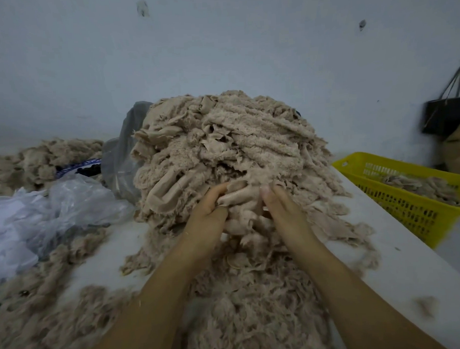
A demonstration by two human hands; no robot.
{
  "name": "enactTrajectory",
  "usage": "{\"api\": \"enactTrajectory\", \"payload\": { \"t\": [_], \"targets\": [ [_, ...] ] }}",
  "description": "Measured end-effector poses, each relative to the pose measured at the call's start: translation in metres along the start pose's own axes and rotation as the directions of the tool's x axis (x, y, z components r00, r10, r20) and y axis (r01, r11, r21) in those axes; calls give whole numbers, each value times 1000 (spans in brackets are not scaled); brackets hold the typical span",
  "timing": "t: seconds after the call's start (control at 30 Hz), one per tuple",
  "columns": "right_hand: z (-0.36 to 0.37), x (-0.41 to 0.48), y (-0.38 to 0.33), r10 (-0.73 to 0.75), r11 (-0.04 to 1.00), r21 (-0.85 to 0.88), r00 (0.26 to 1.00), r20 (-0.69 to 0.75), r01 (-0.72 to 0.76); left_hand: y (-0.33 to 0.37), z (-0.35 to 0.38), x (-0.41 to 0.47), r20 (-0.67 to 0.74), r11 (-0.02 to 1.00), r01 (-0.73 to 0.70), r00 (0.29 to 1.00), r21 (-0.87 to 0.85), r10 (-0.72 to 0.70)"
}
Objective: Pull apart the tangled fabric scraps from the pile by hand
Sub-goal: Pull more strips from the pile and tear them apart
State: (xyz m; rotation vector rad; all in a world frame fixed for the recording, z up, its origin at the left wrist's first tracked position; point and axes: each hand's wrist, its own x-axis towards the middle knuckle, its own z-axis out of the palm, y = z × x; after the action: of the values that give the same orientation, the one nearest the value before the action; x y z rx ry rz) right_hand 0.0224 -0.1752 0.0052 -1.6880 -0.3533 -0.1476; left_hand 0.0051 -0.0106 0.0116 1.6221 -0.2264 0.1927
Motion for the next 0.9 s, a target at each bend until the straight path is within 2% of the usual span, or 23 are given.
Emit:
{"api": "enactTrajectory", "payload": {
  "t": [0.13,0.2,0.27,0.33,0.43,0.53,0.7,0.83,0.9],
  "targets": [
    [3,2,-3,69,992,-106,997,-35,-72,2,5,-4,22,998,58,998,34,-58],
    [2,3,-3,41,994,-99,996,-77,-49,3,7,-3,47,996,80,996,24,-81],
    [2,4,-3,34,999,-20,994,-105,-36,6,10,-5,59,997,75,995,6,-75],
    [2,4,-4,54,997,61,992,-118,-47,6,11,-4,41,998,11,999,58,-13],
    [2,5,-7,136,979,172,977,-162,-107,6,11,-4,11,1000,-2,1000,26,2],
    [-1,7,-9,221,960,218,955,-196,-178,9,13,-6,32,996,-2,999,93,-1],
    [-4,10,-7,301,882,406,949,-95,-239,13,8,-7,40,997,27,999,70,-30],
    [-8,10,-8,238,922,332,968,-82,-199,13,6,-5,50,986,118,991,116,-124],
    [-8,9,-6,261,947,234,952,-163,-219,14,4,-6,62,985,127,989,117,-135]
  ]
}}
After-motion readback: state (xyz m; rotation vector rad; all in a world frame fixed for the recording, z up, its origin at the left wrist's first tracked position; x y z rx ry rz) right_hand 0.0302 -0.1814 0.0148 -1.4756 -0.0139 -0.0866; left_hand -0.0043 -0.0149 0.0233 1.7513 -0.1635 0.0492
